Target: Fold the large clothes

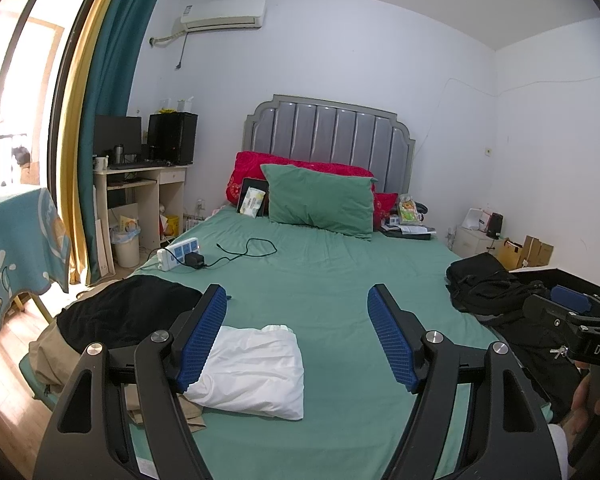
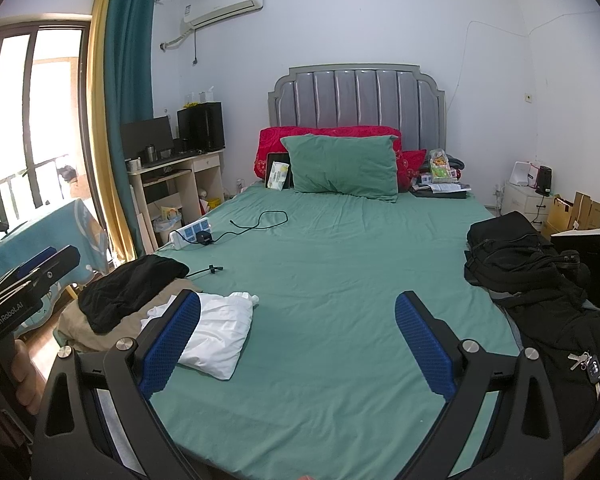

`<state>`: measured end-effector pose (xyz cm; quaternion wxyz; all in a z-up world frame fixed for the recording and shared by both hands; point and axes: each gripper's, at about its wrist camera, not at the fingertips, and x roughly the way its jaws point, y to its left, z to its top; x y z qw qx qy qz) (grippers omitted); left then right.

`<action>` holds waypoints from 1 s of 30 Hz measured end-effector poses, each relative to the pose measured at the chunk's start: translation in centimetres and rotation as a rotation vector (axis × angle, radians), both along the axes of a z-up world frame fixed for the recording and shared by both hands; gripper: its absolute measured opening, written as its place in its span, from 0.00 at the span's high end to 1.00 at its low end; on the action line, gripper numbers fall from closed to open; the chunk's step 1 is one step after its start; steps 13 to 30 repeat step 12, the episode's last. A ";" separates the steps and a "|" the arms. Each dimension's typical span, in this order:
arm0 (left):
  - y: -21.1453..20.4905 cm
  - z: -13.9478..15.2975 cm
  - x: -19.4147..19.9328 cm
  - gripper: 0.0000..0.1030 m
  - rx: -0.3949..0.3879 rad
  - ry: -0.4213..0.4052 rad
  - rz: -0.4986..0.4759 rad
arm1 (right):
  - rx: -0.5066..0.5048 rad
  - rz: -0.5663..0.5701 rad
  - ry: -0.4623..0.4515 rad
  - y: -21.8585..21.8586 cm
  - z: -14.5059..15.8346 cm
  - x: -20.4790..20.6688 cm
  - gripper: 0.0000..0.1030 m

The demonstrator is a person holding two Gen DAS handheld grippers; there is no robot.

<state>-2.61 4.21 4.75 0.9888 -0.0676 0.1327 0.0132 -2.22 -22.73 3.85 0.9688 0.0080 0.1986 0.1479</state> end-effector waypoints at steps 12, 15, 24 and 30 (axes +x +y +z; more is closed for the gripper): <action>-0.5 -0.8 0.2 0.26 0.007 0.023 0.000 | 0.002 0.002 0.004 0.5 -0.2 -0.2 0.06; -0.5 -0.8 0.2 0.26 0.007 0.023 0.000 | 0.002 0.002 0.004 0.5 -0.2 -0.2 0.06; -0.5 -0.8 0.2 0.26 0.007 0.023 0.000 | 0.002 0.002 0.004 0.5 -0.2 -0.2 0.06; -0.5 -0.8 0.2 0.26 0.007 0.023 0.000 | 0.002 0.002 0.004 0.5 -0.2 -0.2 0.06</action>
